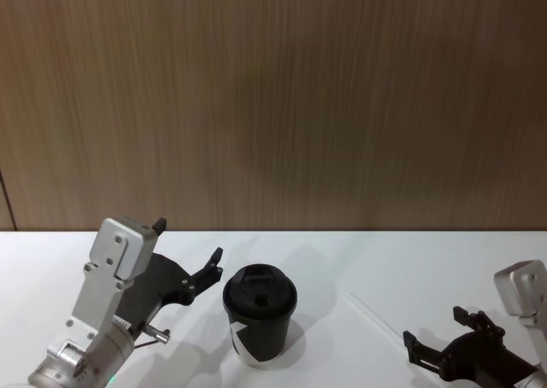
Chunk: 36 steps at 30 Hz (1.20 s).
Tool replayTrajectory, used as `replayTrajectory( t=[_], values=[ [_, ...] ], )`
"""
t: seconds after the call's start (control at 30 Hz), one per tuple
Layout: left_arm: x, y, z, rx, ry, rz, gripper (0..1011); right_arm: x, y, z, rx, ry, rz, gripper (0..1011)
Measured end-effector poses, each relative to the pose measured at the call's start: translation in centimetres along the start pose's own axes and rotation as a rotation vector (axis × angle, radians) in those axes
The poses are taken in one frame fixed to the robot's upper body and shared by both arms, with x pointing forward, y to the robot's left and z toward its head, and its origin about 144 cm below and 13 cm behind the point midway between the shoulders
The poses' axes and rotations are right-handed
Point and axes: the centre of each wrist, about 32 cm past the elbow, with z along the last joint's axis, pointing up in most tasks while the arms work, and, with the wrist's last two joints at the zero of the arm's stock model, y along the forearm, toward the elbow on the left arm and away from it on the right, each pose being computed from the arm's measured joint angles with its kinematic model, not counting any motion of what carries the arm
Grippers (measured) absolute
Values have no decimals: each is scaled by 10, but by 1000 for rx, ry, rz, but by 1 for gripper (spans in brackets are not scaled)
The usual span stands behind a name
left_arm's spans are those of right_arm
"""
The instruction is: Pick up the straw with one hand, pass it to the other hand, and insert it into the cup.
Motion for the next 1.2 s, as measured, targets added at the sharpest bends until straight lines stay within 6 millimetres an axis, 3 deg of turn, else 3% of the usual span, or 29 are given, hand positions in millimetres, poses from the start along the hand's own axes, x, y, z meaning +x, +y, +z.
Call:
replayTrajectory(
  t=[1.2],
  values=[
    [0,0,0,0,0,0,1003,10,0,-9,-108,-10,75,1001]
  ],
)
